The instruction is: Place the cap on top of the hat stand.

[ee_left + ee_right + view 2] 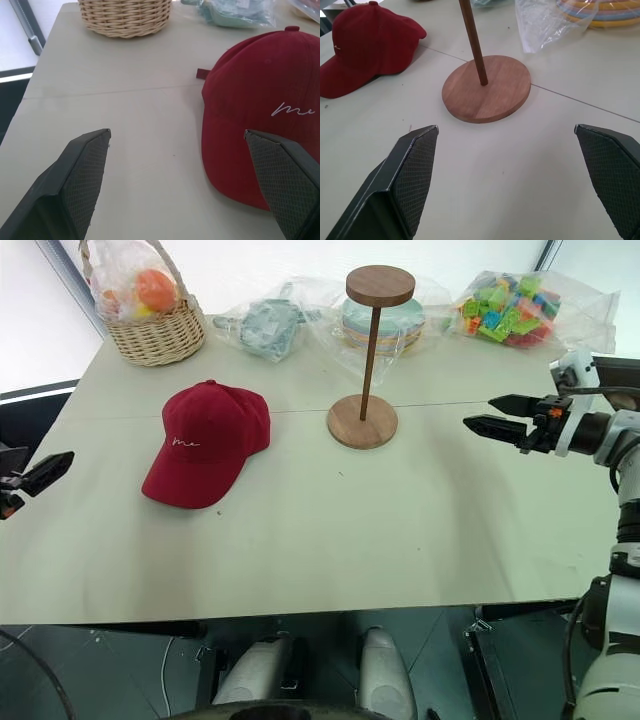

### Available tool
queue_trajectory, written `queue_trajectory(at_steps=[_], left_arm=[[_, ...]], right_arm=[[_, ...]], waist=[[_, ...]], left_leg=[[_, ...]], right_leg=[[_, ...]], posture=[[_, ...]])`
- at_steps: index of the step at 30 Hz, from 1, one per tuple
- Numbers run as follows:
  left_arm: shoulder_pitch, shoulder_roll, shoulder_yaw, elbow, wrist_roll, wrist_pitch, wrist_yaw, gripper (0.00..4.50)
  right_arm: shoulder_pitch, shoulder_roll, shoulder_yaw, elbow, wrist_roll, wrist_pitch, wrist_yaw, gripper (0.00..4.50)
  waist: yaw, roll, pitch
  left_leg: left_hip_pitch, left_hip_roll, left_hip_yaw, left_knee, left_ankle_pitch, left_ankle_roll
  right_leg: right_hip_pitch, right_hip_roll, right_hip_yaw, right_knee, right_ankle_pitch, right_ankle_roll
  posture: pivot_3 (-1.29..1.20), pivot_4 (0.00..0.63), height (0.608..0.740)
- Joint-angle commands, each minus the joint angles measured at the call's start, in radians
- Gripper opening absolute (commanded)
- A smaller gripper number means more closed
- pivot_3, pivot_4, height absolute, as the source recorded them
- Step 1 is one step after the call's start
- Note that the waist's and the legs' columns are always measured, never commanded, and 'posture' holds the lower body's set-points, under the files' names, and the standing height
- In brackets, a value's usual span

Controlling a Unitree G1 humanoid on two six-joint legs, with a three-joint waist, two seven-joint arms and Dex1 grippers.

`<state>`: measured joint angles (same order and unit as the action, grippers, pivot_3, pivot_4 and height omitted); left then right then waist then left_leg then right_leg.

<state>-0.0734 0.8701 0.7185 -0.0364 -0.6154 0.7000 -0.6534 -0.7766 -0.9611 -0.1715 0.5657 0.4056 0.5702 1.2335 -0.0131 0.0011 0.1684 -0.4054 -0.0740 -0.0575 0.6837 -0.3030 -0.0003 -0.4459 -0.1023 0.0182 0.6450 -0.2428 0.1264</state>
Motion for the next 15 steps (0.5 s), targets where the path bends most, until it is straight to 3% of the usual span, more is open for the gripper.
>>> queue_trajectory(at_steps=[1, 9, 15], left_arm=[[-0.008, 0.038, 0.021, 0.002, 0.011, -0.024, -0.014, 4.47], [-0.025, 0.093, 0.024, 0.033, -0.008, -0.005, -0.074, 4.47], [0.028, 0.131, 0.02, -0.014, -0.05, 0.067, -0.171, 4.47]], right_arm=[[-0.032, -0.005, -0.017, -0.005, 0.0, -0.021, 0.0, 4.5], [-0.016, 0.006, 0.002, -0.132, 0.033, 0.05, 0.028, 4.5], [0.076, 0.033, -0.01, -0.443, 0.162, 0.238, 0.016, 4.5]], waist=[[0.0, 0.0, 0.0], [-0.001, 0.0, 0.0], [0.0, 0.0, 0.0]], left_leg=[[0.0, 0.0, 0.0, 0.0, 0.0, 0.0], [0.0, 0.0, 0.0, 0.0, 0.0, 0.0], [0.0, 0.0, 0.0, 0.0, 0.0, 0.0]], right_leg=[[0.0, 0.0, 0.0, 0.0, 0.0, 0.0], [0.0, 0.0, 0.0, 0.0, 0.0, 0.0], [0.0, 0.0, 0.0, 0.0, 0.0, 0.0]], posture=[[0.0, 0.15, 0.74], [0.0, 0.15, 0.74], [0.0, 0.15, 0.74]])
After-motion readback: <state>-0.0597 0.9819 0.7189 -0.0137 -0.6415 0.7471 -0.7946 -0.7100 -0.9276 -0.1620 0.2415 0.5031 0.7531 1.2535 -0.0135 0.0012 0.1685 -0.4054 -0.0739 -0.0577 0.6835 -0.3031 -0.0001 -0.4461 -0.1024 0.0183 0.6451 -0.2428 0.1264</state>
